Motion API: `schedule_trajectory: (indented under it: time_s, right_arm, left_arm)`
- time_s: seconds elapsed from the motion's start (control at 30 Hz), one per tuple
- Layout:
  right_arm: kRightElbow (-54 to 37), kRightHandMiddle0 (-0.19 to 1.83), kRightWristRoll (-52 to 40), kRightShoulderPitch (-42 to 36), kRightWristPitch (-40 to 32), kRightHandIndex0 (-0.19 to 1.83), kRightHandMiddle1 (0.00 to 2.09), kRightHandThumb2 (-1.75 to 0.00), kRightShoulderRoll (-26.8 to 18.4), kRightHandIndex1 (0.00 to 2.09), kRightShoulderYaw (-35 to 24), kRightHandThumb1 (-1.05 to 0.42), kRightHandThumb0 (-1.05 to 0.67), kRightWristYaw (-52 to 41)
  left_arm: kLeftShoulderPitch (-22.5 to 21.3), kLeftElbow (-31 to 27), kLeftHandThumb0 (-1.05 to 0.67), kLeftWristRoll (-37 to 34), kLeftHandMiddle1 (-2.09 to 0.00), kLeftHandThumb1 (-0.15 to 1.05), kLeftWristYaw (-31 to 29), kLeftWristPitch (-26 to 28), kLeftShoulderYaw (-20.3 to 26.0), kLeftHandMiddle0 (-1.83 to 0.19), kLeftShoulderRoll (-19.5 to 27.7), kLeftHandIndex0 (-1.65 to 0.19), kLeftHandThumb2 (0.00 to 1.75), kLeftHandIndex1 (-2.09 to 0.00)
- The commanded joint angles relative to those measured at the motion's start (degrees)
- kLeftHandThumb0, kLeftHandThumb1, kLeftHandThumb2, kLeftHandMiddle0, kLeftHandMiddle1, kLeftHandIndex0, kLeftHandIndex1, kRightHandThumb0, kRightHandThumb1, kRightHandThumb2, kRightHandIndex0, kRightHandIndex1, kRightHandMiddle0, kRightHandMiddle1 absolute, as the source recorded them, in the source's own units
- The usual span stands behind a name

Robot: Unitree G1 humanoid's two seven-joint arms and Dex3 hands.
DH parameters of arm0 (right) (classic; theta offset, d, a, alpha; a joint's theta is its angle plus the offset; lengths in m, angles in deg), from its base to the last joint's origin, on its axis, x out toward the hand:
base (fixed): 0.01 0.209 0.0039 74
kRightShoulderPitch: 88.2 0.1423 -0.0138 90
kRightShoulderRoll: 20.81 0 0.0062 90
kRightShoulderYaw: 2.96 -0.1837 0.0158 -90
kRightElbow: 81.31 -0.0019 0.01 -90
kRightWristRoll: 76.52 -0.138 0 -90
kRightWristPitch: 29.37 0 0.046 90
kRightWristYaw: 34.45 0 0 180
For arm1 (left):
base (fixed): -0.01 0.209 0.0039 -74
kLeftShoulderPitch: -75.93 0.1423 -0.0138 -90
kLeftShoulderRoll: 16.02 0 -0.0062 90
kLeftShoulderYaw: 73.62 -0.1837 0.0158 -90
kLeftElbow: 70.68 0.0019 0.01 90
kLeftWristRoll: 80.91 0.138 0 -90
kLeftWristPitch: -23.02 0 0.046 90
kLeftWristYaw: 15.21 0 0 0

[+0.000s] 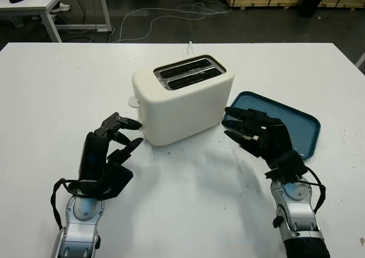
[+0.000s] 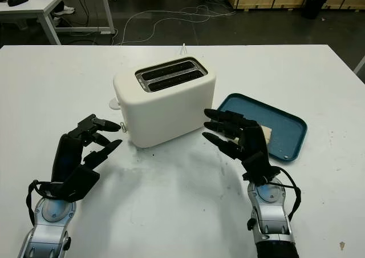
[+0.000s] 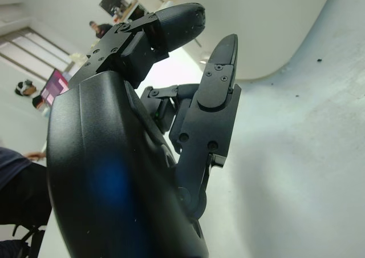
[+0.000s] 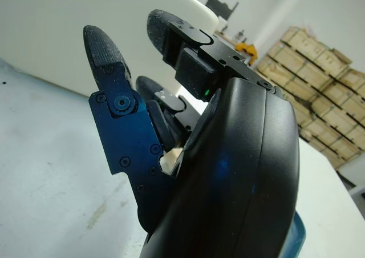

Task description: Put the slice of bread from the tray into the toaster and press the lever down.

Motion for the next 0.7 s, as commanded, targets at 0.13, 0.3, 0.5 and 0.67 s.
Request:
schedule_trajectory:
  time_s: [0.13,0.3,0.5,0.67]
  right_arm:
    - [-0.3,0.95,0.0,-0.2,0.7,0.96,0.0,0.0,0.1,0.19,0.1,-0.8,-0.54,0.3]
    - [-0.4,0.95,-0.3,-0.3,0.5,0.97,0.0,0.0,0.0,0.17,0.2,-0.8,-0.55,-0.1]
    - [-5.3,0.96,4.7,-2.5,5.0,0.97,0.0,0.0,-2.1,0.16,0.0,-0.79,-0.49,1.7]
    - [-9.0,0.9,15.0,-5.9,12.7,0.93,0.0,0.0,-7.7,0.12,-2.7,-0.79,-0.51,5.7]
  left_arm:
    - [-0.1,-0.1,-0.23,0.5,-1.55,0.92,0.5,-0.8,-0.6,-0.56,-0.2,-0.52,0.07,-1.14]
    - [0.0,0.1,-0.22,0.3,-1.59,0.92,0.4,-0.8,-0.8,-0.55,-0.2,-0.52,0.07,-1.13]
    - [-0.2,1.0,-0.22,0.1,-1.56,0.92,0.7,-2.1,-0.7,-0.56,0.1,-0.52,0.07,-1.13]
    - [-0.4,1.1,-0.23,-0.3,-1.55,0.92,0.4,-2.4,-0.6,-0.57,0.2,-0.53,0.08,-1.14]
